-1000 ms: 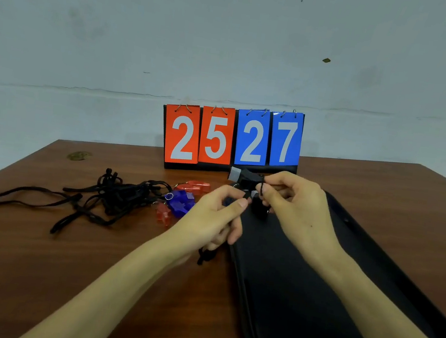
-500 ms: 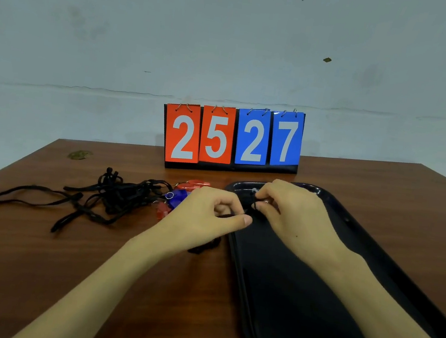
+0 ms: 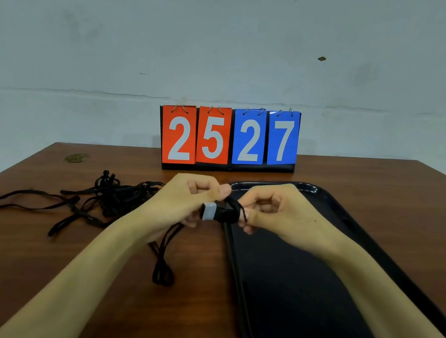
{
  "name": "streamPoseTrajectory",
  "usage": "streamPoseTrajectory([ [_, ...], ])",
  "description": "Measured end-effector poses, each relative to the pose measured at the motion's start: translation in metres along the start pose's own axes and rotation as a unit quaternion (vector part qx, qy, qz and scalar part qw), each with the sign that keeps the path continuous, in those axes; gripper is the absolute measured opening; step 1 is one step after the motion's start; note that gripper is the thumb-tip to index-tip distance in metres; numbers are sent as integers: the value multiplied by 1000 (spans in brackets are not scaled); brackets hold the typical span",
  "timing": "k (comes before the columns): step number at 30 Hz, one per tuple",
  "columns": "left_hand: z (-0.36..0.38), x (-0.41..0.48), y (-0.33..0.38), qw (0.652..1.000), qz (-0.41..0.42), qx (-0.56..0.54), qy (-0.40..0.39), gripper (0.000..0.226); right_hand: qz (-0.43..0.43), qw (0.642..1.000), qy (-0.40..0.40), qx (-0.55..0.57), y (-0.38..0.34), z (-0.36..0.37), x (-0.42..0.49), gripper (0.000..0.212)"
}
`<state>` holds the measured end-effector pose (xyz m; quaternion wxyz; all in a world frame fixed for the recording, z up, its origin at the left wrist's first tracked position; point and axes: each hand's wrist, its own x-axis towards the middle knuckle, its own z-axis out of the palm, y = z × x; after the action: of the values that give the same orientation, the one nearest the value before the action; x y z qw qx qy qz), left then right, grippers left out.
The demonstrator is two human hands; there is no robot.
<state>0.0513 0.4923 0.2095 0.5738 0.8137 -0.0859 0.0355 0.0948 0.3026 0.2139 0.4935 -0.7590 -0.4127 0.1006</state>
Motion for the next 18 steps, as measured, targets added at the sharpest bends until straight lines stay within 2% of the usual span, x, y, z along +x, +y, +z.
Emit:
streamPoseTrajectory([
  [4, 8, 3, -3, 1000, -1, 1, -3, 37, 9, 998, 19, 57, -2, 0, 0, 13],
  [8, 13, 0, -5, 993, -29, -109, -28, 26, 27, 996, 61, 67, 1, 3, 2, 15],
  [12, 16, -1, -4, 986, -30, -157, -39, 23, 40, 990, 110, 77, 6, 3, 3, 14],
  [18, 26, 1, -11, 991, -35, -122, -38, 27, 62, 969, 237, 1, 12, 2, 7, 11],
])
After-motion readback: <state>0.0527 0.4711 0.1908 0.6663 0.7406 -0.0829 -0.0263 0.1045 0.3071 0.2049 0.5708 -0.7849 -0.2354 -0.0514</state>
